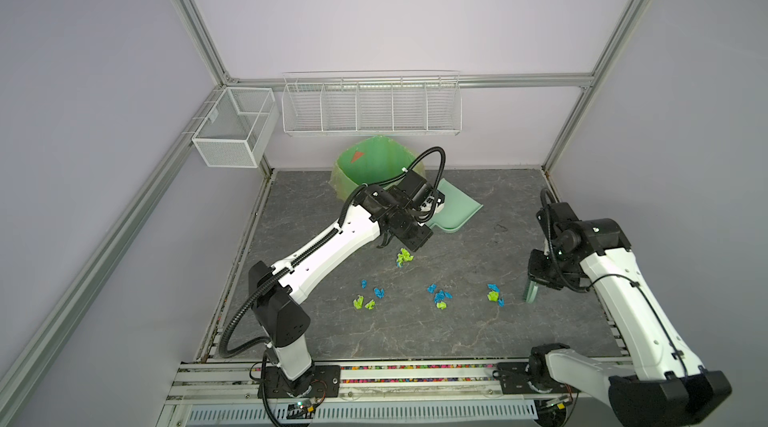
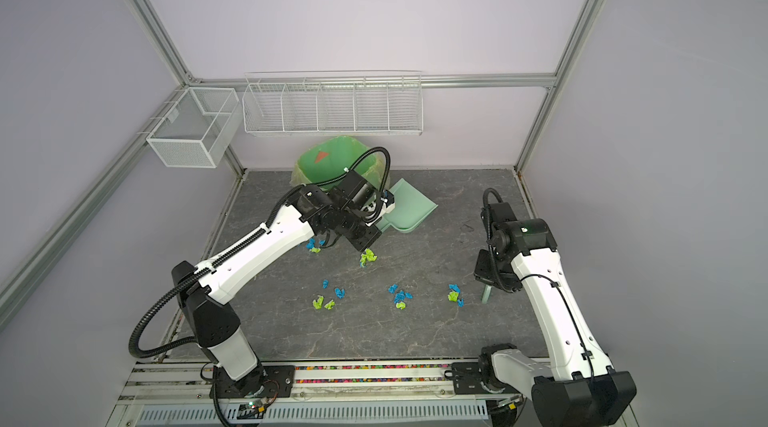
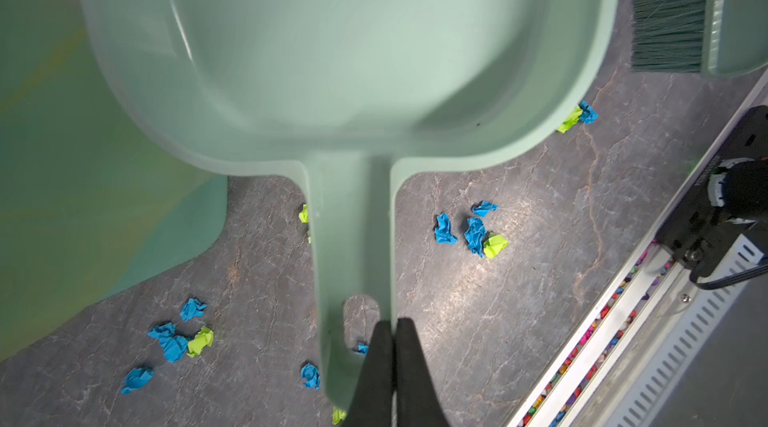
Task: Sweep away the paper scraps from the table
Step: 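Place the dustpan by the scraps with the left gripper while the right brings the brush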
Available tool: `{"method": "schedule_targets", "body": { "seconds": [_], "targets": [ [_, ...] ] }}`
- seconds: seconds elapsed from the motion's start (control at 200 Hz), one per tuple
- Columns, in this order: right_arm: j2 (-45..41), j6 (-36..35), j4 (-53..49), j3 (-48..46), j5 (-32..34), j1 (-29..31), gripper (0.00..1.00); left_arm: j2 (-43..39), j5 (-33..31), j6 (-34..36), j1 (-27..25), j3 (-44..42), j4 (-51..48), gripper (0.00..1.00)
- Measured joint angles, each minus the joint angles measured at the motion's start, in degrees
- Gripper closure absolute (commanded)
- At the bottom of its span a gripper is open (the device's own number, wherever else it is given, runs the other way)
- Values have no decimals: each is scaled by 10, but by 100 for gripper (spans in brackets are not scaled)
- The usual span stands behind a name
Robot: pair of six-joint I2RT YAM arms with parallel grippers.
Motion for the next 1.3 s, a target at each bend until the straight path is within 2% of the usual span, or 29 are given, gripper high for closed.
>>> {"method": "schedule_targets", "body": {
  "seconds": [0.395,0.6,0.725,1.01,1.3],
  "targets": [
    [-1,40,5,-21,-64,16,93,24,-36,35,-16,-1,-23,100],
    [3,64,26,-45,-88,57,93,43,-66,42,-29,-8,-30,100],
    [12,77,42,-58,-91,62,93,43,-80,47,-37,-28,-31,100],
    [57,110,100,-53,-99,62,93,43,-87,58,-38,-57,-28,100],
    [162,125,182,25,-99,50,93,42,-99,67,-40,-91,-13,100]
  ]
}}
